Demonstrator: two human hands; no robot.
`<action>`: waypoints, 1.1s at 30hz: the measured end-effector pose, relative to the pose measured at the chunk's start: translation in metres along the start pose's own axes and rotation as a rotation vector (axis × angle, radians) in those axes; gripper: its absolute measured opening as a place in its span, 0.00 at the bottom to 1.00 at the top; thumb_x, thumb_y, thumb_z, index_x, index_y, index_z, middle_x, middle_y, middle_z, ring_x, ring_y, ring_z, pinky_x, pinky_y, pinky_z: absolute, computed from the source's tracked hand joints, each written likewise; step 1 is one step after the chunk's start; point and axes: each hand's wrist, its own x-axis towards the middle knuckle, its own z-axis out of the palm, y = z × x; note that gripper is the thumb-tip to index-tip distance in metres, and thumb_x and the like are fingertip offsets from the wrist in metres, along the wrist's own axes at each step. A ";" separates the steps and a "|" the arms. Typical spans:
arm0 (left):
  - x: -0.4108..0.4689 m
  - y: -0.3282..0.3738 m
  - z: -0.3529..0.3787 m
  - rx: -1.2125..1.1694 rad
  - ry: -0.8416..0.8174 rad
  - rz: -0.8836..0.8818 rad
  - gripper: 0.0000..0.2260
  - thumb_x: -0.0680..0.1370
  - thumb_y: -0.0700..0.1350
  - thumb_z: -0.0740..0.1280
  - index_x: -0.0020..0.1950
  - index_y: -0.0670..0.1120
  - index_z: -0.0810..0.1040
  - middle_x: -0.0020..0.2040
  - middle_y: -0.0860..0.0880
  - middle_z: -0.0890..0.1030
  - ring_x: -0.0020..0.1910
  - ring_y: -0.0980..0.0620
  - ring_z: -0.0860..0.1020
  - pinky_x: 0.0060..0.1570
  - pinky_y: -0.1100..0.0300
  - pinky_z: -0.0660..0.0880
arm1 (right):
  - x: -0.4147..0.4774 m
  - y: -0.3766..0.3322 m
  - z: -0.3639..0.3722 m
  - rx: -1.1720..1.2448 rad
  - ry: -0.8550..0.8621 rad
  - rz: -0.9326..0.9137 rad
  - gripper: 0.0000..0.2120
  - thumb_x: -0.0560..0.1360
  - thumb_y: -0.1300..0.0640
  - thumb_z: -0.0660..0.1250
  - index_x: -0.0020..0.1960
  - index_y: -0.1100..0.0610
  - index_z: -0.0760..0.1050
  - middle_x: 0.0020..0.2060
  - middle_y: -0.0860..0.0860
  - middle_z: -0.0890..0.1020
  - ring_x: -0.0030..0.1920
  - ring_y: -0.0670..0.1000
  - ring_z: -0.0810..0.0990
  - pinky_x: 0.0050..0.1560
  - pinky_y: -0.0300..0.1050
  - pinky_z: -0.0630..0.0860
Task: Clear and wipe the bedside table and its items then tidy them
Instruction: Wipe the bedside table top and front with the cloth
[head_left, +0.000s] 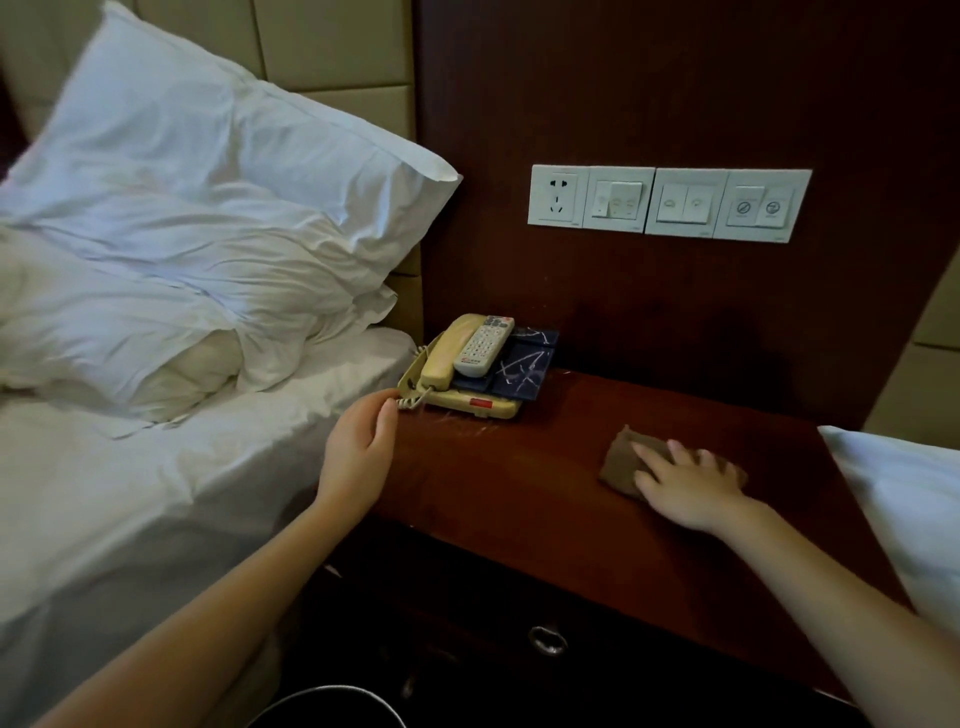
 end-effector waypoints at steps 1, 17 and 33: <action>0.001 -0.001 -0.003 -0.012 0.018 -0.018 0.14 0.82 0.45 0.55 0.64 0.45 0.75 0.56 0.52 0.76 0.56 0.58 0.71 0.56 0.62 0.66 | -0.001 -0.019 0.000 0.000 0.009 -0.007 0.26 0.80 0.39 0.43 0.77 0.39 0.44 0.78 0.52 0.46 0.76 0.63 0.45 0.72 0.66 0.44; 0.015 -0.039 -0.018 0.057 -0.009 -0.020 0.12 0.81 0.42 0.57 0.59 0.44 0.77 0.54 0.50 0.77 0.55 0.56 0.72 0.55 0.61 0.65 | 0.002 -0.227 -0.006 0.002 0.025 -0.015 0.31 0.80 0.42 0.47 0.78 0.54 0.45 0.75 0.66 0.47 0.73 0.73 0.46 0.69 0.73 0.44; 0.018 -0.035 -0.004 0.196 -0.112 -0.031 0.13 0.81 0.44 0.57 0.61 0.44 0.76 0.54 0.45 0.80 0.52 0.47 0.76 0.55 0.53 0.73 | -0.024 -0.278 0.021 -0.113 0.060 -0.486 0.31 0.81 0.45 0.52 0.78 0.51 0.42 0.77 0.59 0.42 0.74 0.68 0.40 0.69 0.71 0.37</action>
